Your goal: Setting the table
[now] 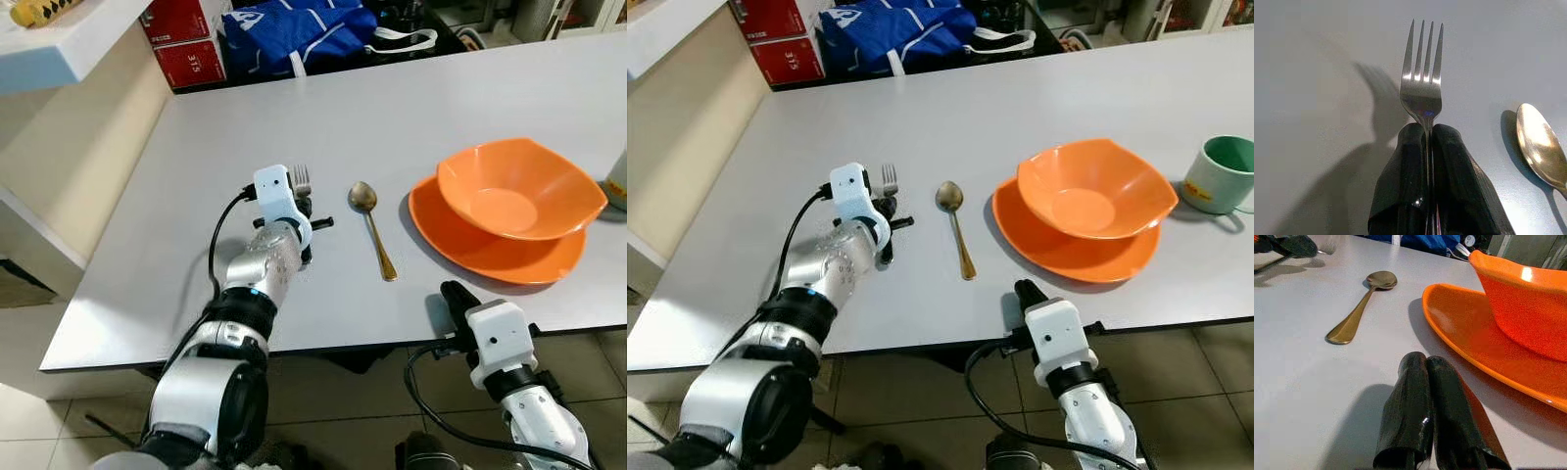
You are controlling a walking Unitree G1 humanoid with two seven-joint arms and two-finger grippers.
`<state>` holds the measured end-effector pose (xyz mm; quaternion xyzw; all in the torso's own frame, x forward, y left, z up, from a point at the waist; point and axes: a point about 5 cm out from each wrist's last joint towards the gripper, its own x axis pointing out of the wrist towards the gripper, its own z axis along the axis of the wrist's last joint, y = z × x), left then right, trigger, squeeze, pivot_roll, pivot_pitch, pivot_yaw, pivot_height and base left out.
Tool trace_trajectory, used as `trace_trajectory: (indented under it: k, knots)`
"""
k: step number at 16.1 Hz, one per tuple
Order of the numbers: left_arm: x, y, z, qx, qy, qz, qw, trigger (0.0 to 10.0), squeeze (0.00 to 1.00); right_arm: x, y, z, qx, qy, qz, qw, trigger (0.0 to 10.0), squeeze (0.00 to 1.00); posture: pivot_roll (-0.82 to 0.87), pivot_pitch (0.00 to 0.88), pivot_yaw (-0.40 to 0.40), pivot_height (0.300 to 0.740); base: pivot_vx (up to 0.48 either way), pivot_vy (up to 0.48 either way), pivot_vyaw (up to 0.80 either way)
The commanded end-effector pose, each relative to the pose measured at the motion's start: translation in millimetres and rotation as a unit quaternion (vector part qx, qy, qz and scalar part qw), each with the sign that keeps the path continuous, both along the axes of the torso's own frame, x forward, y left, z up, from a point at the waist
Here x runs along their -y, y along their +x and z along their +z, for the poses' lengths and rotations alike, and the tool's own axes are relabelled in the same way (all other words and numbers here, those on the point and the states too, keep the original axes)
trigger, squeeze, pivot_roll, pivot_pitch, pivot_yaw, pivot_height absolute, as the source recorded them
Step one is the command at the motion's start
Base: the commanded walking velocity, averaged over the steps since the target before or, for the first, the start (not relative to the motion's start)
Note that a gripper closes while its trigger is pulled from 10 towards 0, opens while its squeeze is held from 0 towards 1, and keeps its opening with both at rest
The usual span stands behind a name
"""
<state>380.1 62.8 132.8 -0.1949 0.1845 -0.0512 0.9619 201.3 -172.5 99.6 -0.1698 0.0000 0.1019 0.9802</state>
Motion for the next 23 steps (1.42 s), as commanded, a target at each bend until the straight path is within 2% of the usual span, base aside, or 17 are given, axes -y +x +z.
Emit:
trace_trajectory:
  k: [1, 5, 8, 12, 19, 23]
  knots:
    - [23.5, -2.2, 6, -0.009, -0.016, -0.021, 1.0, 0.0, 0.0, -5.2, 0.2, 2, 0.0, 0.007, 0.006, 1.0, 10.0, 0.0, -0.39, 0.079, 0.189, 0.702, 0.0, 0.0, 0.0]
    - [45.5, -5.3, 15, -0.001, -0.017, -0.06, 0.998, 0.0, 0.0, -7.5, 1.4, 2, 0.0, 0.01, 0.007, 1.0, 10.0, 0.0, -0.39, 0.078, 0.193, 0.702, 0.0, 0.0, 0.0]
    - [52.8, -8.8, 16, 0.001, -0.015, -0.069, 0.998, 0.0, 0.0, -10.0, 1.4, 1, 0.0, 0.011, 0.009, 1.0, 10.0, 0.0, -0.39, 0.078, 0.195, 0.702, 0.0, 0.0, 0.0]
    - [70.4, -23.4, 13, 0.004, -0.011, -0.108, 0.994, 0.0, 0.0, -12.2, 2.2, -1, -0.001, 0.014, 0.008, 1.0, 10.0, 0.0, -0.38, 0.069, 0.201, 0.702, 0.0, 0.0, 0.0]
    - [68.9, -34.6, 8, -0.009, 0.001, -0.122, 0.992, 0.0, 0.0, -21.1, 12.3, -3, 0.0, 0.019, 0.027, 0.999, 10.0, 0.0, -0.33, 0.06, 0.192, 0.702, 0.0, 0.0, 0.0]
    - [68.4, -37.1, 5, -0.018, 0.005, -0.132, 0.991, 0.0, 0.0, -26.2, 11.4, -4, 0.0, 0.024, 0.03, 0.999, 10.0, 0.0, -0.33, 0.07, 0.203, 0.702, 0.0, 0.0, 0.0]
